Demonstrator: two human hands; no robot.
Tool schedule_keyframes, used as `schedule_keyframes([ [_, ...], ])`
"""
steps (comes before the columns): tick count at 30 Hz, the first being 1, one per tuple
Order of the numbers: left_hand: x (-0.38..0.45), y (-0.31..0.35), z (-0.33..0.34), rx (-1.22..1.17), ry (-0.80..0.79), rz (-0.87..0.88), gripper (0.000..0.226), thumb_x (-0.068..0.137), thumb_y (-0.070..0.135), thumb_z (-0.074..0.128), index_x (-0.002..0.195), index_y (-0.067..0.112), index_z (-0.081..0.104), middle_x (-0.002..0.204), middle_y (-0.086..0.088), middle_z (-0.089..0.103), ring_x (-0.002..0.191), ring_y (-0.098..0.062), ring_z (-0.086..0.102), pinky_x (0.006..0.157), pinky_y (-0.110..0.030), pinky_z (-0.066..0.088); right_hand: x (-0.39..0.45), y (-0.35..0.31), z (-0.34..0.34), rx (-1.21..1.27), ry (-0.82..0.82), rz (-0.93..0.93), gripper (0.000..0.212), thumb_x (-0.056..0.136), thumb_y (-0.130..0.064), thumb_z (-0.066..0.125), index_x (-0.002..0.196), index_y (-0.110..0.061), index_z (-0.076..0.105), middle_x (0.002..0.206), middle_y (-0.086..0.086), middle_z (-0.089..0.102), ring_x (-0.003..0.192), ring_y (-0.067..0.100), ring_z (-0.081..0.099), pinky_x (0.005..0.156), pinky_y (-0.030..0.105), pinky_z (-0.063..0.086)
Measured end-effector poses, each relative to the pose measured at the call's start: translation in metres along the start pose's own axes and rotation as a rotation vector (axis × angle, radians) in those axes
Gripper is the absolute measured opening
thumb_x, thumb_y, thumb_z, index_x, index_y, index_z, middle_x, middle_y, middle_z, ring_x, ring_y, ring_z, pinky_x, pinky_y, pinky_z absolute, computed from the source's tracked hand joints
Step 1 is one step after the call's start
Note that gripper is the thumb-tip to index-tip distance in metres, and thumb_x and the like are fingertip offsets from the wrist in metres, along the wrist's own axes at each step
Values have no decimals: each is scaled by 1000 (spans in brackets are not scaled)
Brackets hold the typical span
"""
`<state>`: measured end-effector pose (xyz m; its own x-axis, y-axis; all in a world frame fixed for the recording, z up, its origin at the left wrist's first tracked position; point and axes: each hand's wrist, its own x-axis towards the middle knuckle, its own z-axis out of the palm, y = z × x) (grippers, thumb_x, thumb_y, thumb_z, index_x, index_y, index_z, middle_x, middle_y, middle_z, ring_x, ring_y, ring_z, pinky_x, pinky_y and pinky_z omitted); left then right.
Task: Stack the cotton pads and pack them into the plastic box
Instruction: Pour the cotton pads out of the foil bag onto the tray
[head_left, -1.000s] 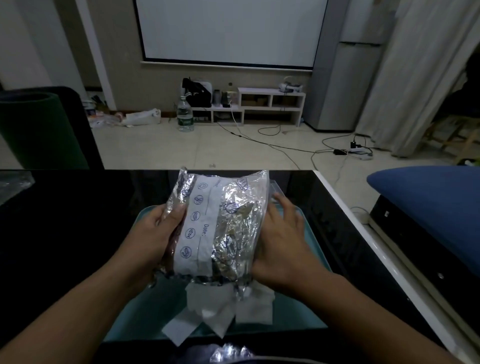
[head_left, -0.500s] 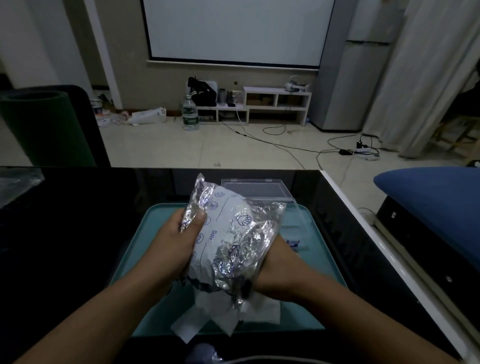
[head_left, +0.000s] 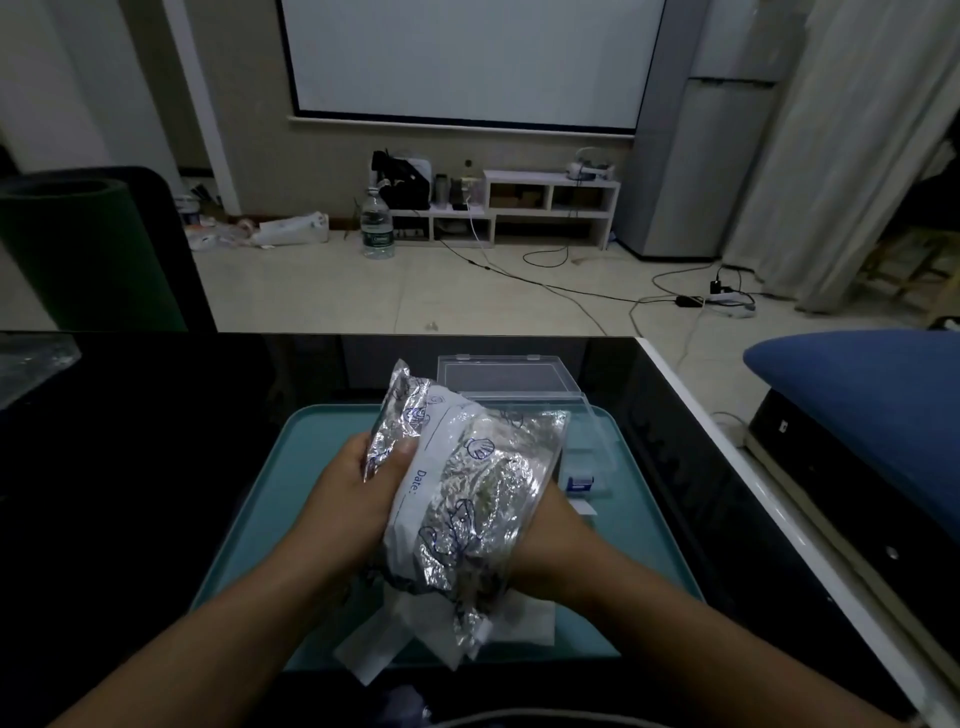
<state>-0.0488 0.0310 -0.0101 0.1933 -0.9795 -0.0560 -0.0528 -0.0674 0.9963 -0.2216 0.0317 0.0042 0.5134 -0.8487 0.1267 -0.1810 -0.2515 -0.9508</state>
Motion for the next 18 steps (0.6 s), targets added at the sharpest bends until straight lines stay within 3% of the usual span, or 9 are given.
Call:
schedule_keyframes([
  [3,0,5,-1,-42,-12,-2,26,93,39,58,112,21,63,98,0,76,82,-12,73,62,-22,55,3,7,-3,45,209,-65,35,81,14,66,96,-17,59,83,-9,71,85,2,68,73,17,52],
  [6,4,11,-5,-91,1,-32,23,94,33,59,109,16,64,94,-5,76,82,-20,74,62,-28,58,8,3,-12,-122,318,-111,13,84,5,65,80,-8,64,72,-6,67,69,1,65,63,16,50],
  [9,10,16,-22,-195,26,-85,18,96,27,56,103,13,65,89,-10,76,74,-23,74,60,-33,60,13,0,-22,-224,396,-156,27,74,-3,78,94,-21,72,90,-11,72,83,1,68,72,22,56],
  [12,20,13,-46,-233,32,-108,29,92,31,59,114,14,66,102,-12,75,86,-27,73,76,-40,57,14,1,-32,-209,527,-181,36,71,-8,82,101,-24,72,97,-11,72,87,6,69,76,31,59],
  [14,27,9,-62,-242,61,-115,34,89,33,60,117,14,65,106,-13,74,88,-28,73,79,-41,55,13,5,-40,-187,584,-161,35,72,-7,81,101,-24,72,96,-13,70,83,3,68,72,26,59],
  [18,35,5,-93,-235,133,-135,26,95,30,56,114,15,67,100,-12,75,76,-24,74,59,-35,60,3,17,-49,-178,650,-105,34,72,-4,81,96,-25,70,93,-9,70,76,-1,65,67,12,50],
])
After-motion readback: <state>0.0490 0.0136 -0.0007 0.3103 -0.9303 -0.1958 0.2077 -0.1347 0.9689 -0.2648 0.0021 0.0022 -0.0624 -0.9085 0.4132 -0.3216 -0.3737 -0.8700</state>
